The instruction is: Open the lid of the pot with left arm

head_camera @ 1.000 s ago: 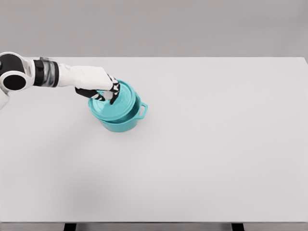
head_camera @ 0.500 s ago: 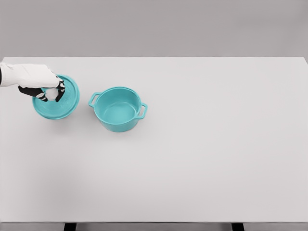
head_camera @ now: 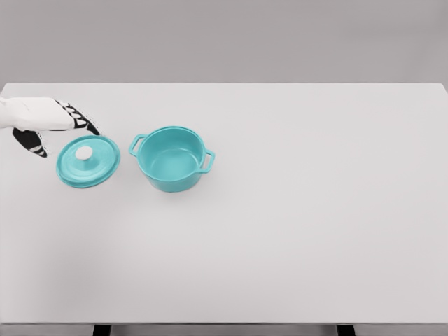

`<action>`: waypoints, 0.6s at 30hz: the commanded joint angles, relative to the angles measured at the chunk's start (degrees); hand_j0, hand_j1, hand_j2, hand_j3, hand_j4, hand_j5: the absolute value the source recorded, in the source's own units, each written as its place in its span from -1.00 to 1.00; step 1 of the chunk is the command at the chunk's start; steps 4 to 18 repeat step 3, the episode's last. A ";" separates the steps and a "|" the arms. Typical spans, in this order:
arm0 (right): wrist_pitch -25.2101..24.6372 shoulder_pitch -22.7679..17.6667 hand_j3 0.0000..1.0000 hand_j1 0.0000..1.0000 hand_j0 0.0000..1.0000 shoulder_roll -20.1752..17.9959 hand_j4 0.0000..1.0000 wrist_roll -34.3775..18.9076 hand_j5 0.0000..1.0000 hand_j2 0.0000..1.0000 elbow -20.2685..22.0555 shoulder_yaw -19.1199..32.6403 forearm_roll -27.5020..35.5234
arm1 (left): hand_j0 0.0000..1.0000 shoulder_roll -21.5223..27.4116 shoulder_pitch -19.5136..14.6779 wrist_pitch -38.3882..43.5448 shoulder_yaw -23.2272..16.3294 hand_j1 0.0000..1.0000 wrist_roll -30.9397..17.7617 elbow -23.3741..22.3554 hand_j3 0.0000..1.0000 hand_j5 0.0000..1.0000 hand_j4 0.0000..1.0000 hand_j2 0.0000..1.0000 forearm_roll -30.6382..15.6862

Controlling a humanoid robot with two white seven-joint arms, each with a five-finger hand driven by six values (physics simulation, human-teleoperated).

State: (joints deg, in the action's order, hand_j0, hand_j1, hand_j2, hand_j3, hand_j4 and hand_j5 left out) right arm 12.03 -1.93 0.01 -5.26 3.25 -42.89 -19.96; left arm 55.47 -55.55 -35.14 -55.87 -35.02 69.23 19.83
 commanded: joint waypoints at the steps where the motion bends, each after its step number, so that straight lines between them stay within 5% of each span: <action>1: 0.01 0.00 1.00 1.00 1.00 -0.01 1.00 -0.01 1.00 1.00 0.01 0.00 0.01 | 1.00 1.66 0.18 0.14 3.13 1.00 0.02 -3.75 1.00 1.00 1.00 1.00 -0.23; 18: 0.01 0.00 1.00 1.00 1.00 -0.01 1.00 -0.01 1.00 1.00 0.01 0.00 0.01 | 1.00 1.66 0.27 0.14 3.39 1.00 0.02 -5.25 1.00 1.00 1.00 1.00 -0.23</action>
